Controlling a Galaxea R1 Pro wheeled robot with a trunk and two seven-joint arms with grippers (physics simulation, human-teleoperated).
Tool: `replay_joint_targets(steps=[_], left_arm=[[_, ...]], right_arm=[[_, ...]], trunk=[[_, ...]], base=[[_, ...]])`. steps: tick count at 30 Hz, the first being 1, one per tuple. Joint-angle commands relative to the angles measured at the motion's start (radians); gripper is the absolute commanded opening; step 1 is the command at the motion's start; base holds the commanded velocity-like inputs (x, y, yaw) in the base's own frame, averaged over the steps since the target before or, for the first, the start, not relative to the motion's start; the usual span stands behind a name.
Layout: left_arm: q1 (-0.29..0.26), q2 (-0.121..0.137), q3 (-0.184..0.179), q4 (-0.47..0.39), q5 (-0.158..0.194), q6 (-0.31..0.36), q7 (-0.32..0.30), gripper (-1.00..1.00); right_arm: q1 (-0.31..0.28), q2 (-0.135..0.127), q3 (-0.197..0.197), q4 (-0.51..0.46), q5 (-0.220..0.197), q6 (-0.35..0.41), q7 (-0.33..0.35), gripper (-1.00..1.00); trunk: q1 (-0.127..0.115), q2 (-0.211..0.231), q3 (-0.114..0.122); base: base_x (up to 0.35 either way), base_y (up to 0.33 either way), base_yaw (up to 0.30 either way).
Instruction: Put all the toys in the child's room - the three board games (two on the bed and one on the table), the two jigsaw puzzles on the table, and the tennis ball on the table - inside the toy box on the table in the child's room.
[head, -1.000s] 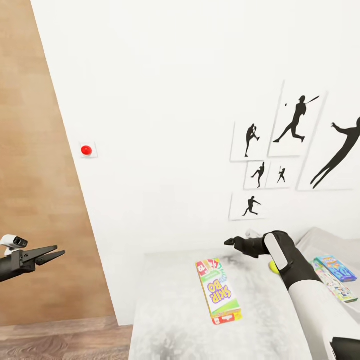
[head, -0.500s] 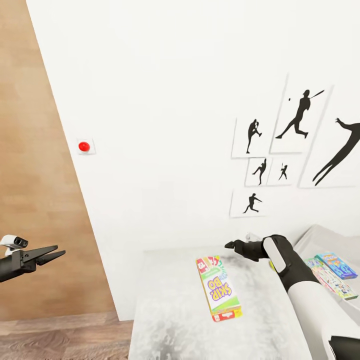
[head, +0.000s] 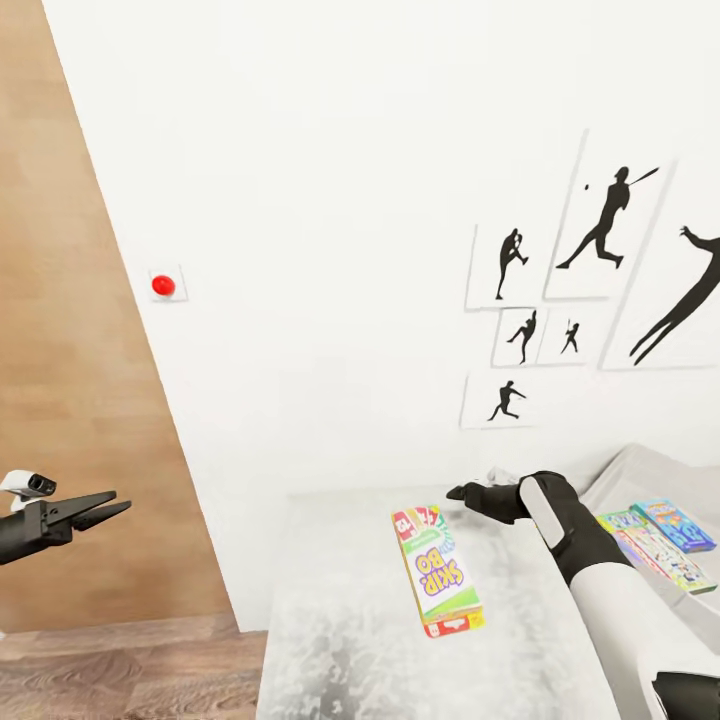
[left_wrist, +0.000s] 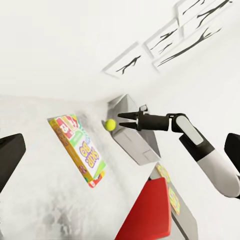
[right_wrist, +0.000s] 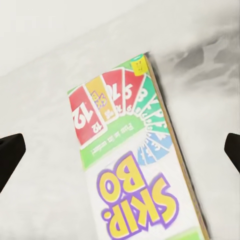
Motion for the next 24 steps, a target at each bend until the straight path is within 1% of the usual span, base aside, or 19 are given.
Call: replay_joint_targets(steps=[1, 6, 17, 22, 24], left_arm=[[-0.001, 0.000, -0.001, 0.000, 0.001, 0.010, -0.002, 1.00], [-0.001, 0.000, -0.003, 0.000, 0.000, 0.008, 0.000, 1.00], [-0.001, -0.008, -0.004, 0.000, -0.003, 0.008, 0.013, 1.00], [-0.001, -0.015, -0.004, 0.000, -0.003, 0.007, 0.036, 1.00], [-0.001, -0.017, -0.004, 0.000, -0.002, 0.007, 0.043, 1.00]], right_arm=[[-0.001, 0.002, 0.000, 0.000, 0.008, 0.004, 0.008, 1.00], [-0.001, 0.009, 0.006, 0.000, 0.010, 0.002, 0.008, 1.00], [0.000, 0.011, 0.008, 0.001, 0.011, 0.002, 0.008, 1.00], [0.000, 0.011, 0.009, 0.001, 0.010, -0.017, 0.008, 1.00], [0.000, 0.011, 0.018, 0.001, 0.008, -0.032, 0.009, 1.00]], trunk=[[0.001, -0.003, -0.004], [0.001, -0.003, -0.012], [0.001, -0.003, -0.030], [0.001, -0.003, -0.038], [0.001, -0.003, -0.042]], base=[[0.000, 0.000, 0.000], [0.000, 0.000, 0.000], [0.000, 0.000, 0.000], [0.000, 0.000, 0.000], [0.000, 0.000, 0.000]])
